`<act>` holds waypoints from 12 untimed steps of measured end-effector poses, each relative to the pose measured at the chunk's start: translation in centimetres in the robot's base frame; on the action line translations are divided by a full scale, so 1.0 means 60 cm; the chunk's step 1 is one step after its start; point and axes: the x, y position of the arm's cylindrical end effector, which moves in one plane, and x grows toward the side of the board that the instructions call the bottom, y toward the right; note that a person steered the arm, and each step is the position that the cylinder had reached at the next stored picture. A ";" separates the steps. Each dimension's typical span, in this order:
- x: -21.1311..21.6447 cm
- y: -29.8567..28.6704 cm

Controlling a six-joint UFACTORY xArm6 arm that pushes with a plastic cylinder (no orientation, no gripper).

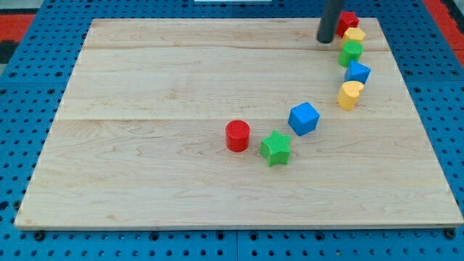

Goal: Move the blue cube slightly right

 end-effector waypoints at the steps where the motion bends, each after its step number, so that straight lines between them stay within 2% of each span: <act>1: -0.003 -0.075; 2: 0.035 -0.109; 5: 0.271 -0.140; 7: 0.345 -0.151; 8: 0.351 -0.151; 10: 0.306 -0.166; 12: 0.336 -0.110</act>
